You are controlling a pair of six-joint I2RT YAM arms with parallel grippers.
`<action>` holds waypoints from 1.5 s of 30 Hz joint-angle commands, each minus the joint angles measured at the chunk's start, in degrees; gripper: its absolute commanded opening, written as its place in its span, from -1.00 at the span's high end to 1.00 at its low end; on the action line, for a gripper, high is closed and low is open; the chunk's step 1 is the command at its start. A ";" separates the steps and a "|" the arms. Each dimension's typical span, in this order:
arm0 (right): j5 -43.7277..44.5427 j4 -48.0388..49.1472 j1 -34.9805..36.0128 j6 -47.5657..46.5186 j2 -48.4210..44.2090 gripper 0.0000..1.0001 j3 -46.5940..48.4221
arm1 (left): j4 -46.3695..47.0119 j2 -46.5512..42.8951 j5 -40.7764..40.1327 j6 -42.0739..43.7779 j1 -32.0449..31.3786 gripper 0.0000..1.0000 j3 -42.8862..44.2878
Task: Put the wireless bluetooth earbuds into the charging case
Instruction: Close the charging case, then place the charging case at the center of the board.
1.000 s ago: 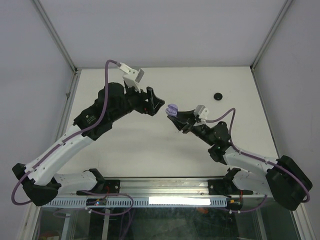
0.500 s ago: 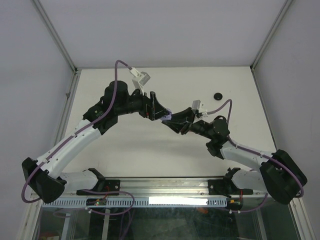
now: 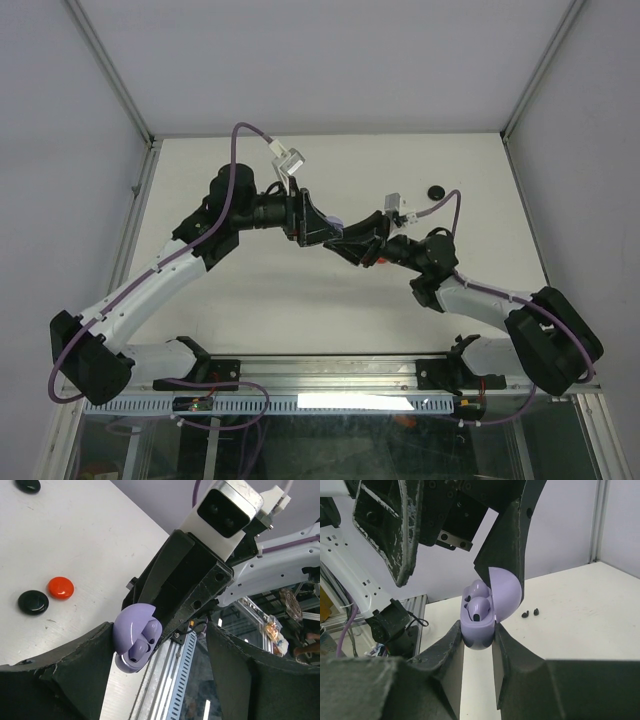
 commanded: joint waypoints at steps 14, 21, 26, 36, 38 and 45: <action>-2.91 -15.66 -1.52 1.94 -0.70 1.00 3.17 | 2.61 -8.12 -7.69 5.77 2.43 -0.54 -3.48; 5.57 -41.09 -4.78 1.10 -3.66 1.00 4.65 | -9.68 -8.79 -35.19 10.29 4.32 -0.85 -3.38; 11.09 -56.88 -7.07 2.53 -4.24 1.00 5.21 | -12.33 -9.77 -49.80 12.91 5.27 -0.98 -4.91; 17.85 -64.52 -8.83 11.62 5.30 1.00 5.62 | -9.39 -14.62 -63.67 18.89 5.60 -0.98 -10.85; 18.24 -64.16 -8.83 12.74 8.09 0.96 6.61 | -8.75 -14.99 -64.30 19.83 5.55 -0.98 -11.75; 21.97 -64.27 -9.15 14.25 14.60 0.56 9.34 | -8.43 -15.50 -64.48 21.54 5.64 -0.98 -12.41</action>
